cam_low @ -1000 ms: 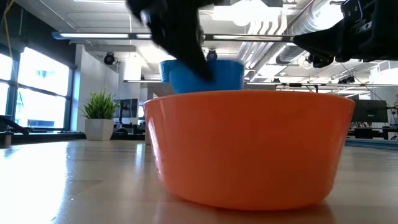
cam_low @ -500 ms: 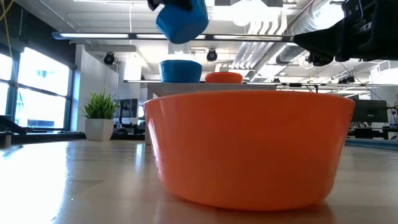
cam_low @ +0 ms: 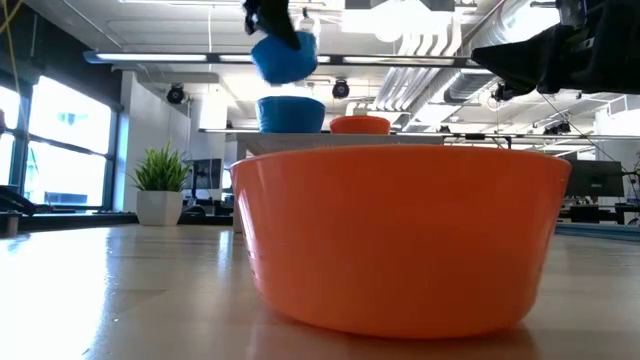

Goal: Pick & Place Mini bowls
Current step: Stack the blue bowl on top of the blue bowls on the shelf

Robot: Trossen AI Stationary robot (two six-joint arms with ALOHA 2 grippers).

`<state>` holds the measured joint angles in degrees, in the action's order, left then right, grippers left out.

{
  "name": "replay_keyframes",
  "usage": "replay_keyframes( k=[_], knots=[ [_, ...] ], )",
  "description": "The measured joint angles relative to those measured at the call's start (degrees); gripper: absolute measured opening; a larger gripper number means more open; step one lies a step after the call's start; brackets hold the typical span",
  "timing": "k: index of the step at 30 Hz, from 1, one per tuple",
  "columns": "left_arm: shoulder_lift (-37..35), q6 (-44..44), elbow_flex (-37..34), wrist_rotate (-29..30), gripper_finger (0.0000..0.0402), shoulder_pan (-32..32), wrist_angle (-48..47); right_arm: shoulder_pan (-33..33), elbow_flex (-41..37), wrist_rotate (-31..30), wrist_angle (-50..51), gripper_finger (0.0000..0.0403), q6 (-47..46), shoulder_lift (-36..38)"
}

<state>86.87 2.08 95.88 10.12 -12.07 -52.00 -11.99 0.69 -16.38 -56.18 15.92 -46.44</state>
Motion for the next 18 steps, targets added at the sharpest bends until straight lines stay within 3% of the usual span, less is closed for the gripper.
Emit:
replay_keyframes(
  k=[3,18],
  knots=[
    [2.9,0.2,2.2,-0.2,0.0000,-0.8,-5.7,0.0,0.0,0.0,-0.7,0.0001,1.8,0.0],
    [8.8,1.8,2.8,-0.6,0.0000,-1.1,-8.0,3.5,0.0,1.3,-1.6,0.0001,2.3,0.0]
  ],
)
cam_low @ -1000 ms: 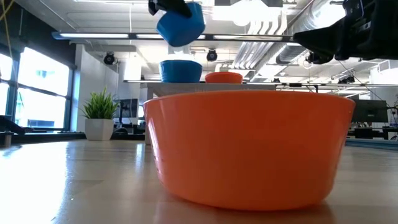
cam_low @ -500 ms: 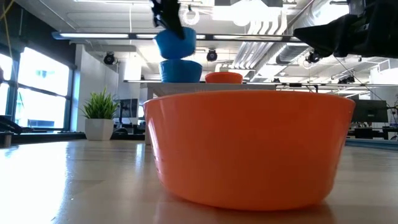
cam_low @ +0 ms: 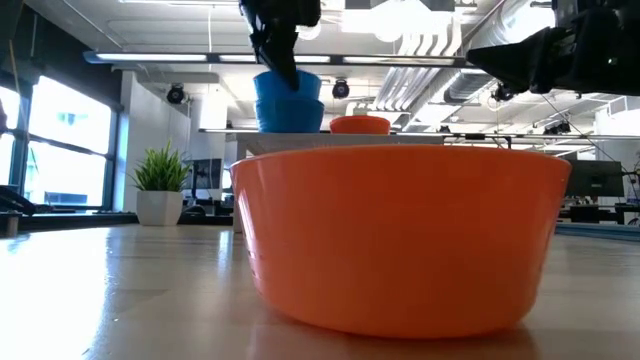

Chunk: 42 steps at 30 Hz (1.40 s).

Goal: Pick & Place Mini bowls
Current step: Stack the blue bowl on top of the blue bowls on the shelf, then stack the red bowl on top of the red bowls on the shelf

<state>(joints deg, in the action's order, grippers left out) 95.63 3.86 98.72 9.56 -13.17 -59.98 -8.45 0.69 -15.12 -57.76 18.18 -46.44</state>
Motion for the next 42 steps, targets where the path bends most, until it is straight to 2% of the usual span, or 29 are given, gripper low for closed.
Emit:
replay_keyframes(
  k=[9,19,28,32,37,40,42],
  knots=[
    [0.9,0.4,0.1,0.2,0.0010,-0.3,1.3,0.2,0.0,0.7,-0.2,0.0001,0.1,0.0],
    [0.8,0.3,0.2,-0.7,0.0056,-0.4,1.4,0.2,0.0,1.6,-0.2,0.0002,-0.3,0.0],
    [0.8,2.0,0.9,1.4,0.0100,-0.3,0.5,0.2,0.0,1.8,-0.1,0.0001,-1.9,0.0],
    [0.7,3.0,4.2,1.9,0.0088,1.0,-1.3,0.2,0.0,1.8,0.1,0.0001,-1.9,0.0],
    [0.8,4.4,4.5,2.7,0.0038,7.0,-0.1,0.2,0.0,1.8,0.1,0.0001,-1.9,0.0],
    [0.7,4.5,2.9,-1.5,0.0007,10.5,2.1,0.2,0.0,1.8,0.1,0.0002,-2.3,0.0],
    [0.8,4.0,0.8,-4.2,0.0007,12.5,4.8,0.2,0.0,1.8,0.1,0.0002,-2.7,0.0]
  ],
)
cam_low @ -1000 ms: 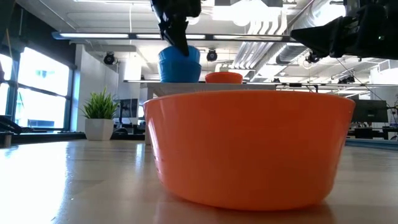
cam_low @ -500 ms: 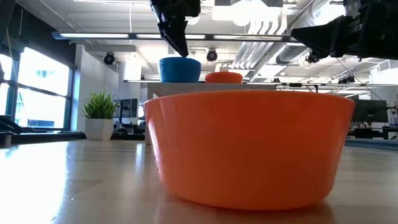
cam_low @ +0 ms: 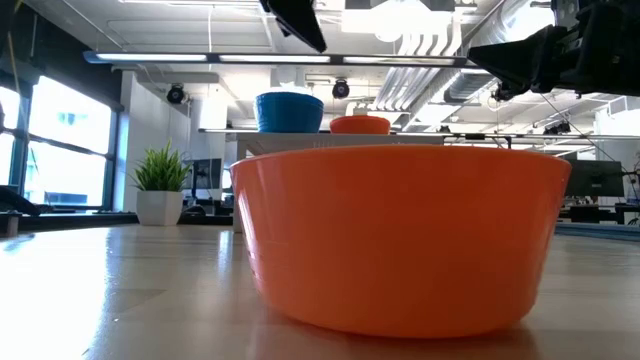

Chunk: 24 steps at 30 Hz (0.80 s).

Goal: Pick & Place Mini bowls
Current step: Stack the red bowl on top of the red bowls on the shelf

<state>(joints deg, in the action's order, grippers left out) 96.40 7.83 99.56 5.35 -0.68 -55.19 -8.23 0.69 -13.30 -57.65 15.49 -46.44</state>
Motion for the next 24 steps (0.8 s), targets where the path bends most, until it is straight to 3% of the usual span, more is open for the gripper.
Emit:
replay_keyframes(
  k=[8,20,24],
  knots=[
    [0.0,-1.3,-9.0,-0.3,0.0002,6.0,13.0,0.0,0.0,0.0,0.2,0.0001,-0.6,0.0],
    [0.0,-9.9,-20.5,2.6,0.0040,6.2,20.7,0.0,0.0,0.0,1.0,0.0002,-2.0,0.0],
    [0.0,-7.6,-30.3,9.7,0.0030,7.9,34.4,0.0,0.0,0.0,1.1,0.0001,-1.6,0.0]
  ],
)
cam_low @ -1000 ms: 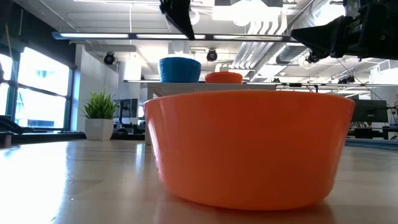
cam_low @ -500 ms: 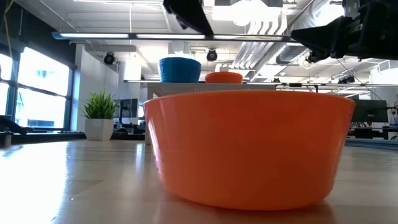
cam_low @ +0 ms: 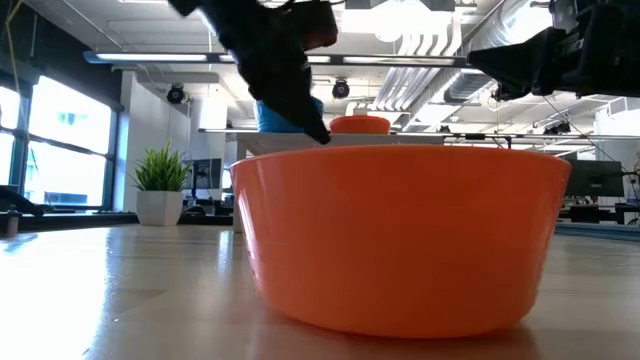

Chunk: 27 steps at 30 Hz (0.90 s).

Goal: Pick & Place Mini bowls
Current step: Stack the red bowl on top of the red bowls on the shelf

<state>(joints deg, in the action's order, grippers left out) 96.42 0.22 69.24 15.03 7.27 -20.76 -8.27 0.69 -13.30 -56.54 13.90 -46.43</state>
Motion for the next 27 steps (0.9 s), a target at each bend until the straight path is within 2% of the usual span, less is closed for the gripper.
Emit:
replay_keyframes(
  k=[1,4,12,16,22,27],
  knots=[
    [-0.4,0.7,-2.2,-0.1,0.0020,0.0,4.1,0.0,0.0,0.0,0.1,0.0001,0.1,0.0],
    [-1.2,0.8,-5.4,-6.2,0.0004,-1.7,12.5,0.0,0.0,0.0,0.1,0.0002,0.2,0.0],
    [0.2,0.9,-5.6,-7.2,0.0025,-6.8,11.5,0.0,0.0,0.0,-0.2,0.0002,1.0,0.0],
    [0.2,0.9,-5.5,-6.7,0.0059,-7.0,9.0,0.0,0.0,0.0,-0.3,0.0001,1.1,0.0],
    [3.1,1.0,-5.7,-2.4,0.0127,-6.1,8.1,0.0,0.0,0.0,-0.3,0.0001,0.6,0.0],
    [4.0,1.0,-5.4,-2.3,0.0156,-6.0,8.7,0.0,0.0,0.0,-0.2,0.0002,0.2,0.0]
  ],
)
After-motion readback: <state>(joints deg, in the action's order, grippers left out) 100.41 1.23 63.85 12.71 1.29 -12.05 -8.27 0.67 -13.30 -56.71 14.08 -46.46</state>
